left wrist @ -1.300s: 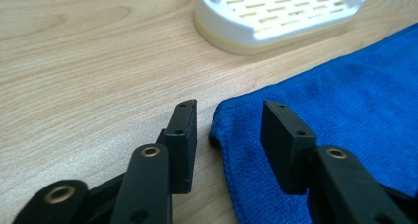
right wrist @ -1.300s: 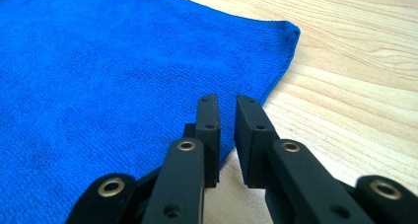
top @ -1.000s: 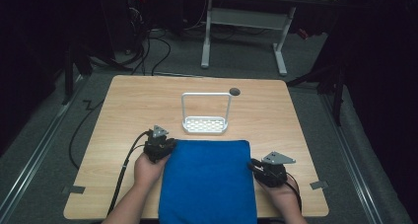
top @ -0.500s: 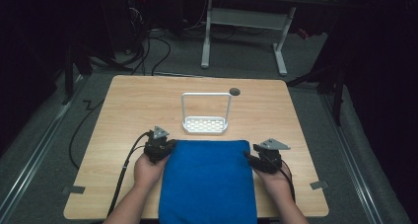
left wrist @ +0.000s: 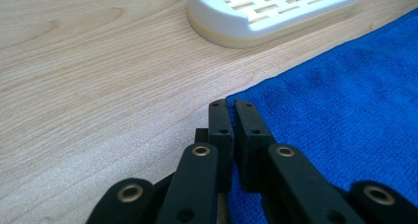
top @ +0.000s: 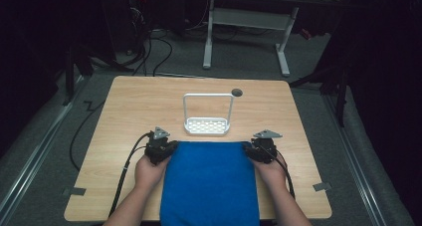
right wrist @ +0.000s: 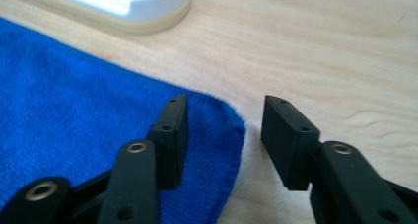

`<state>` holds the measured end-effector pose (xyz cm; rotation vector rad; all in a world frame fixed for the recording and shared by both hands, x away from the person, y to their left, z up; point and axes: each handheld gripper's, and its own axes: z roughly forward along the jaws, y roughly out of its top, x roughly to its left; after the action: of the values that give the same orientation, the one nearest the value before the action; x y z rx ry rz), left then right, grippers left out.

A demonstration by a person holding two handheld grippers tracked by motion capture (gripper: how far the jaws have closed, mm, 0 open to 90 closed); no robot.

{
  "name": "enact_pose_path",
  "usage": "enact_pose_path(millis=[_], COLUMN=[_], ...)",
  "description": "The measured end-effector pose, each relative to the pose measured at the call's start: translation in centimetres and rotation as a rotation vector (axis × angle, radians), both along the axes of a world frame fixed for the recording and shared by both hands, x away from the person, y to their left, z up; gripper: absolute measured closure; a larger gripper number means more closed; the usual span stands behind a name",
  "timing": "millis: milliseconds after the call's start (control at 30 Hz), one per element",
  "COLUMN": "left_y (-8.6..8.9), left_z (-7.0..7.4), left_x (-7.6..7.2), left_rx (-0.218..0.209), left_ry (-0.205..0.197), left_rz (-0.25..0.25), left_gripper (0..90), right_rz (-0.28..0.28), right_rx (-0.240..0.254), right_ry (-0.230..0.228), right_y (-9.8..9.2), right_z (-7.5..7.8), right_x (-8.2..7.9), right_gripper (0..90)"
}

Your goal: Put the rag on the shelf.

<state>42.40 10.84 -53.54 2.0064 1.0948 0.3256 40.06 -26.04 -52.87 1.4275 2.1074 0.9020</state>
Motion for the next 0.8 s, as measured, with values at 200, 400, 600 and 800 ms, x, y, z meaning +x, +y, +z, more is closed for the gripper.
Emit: enact_pose_path(millis=[200, 400, 600, 800], left_y=[0.1, 0.6, 1.1, 1.5], left_z=[0.0, 0.3, 0.9, 2.2], left_x=[-0.1, -0.8, -1.4, -2.7], left_rx=[-0.014, -0.063, -0.093, -0.133], left_ry=[-0.006, -0.055, -0.093, -0.154], left_rz=[-0.007, -0.04, -0.042, -0.044], left_gripper=[87.0, 87.3, 87.4, 87.4], right_rz=[0.037, 0.054, 0.048, 0.063], right_rx=[0.008, 0.027, 0.061, 0.096], right_ry=[-0.009, -0.105, -0.17, -0.238], right_y=[0.5, 1.1, 0.9, 0.7], right_z=[0.0, 1.1, 2.3, 3.5], right_x=[-0.5, -2.2, -3.8, -5.0], right_gripper=[86.1, 88.1, 88.1, 88.1])
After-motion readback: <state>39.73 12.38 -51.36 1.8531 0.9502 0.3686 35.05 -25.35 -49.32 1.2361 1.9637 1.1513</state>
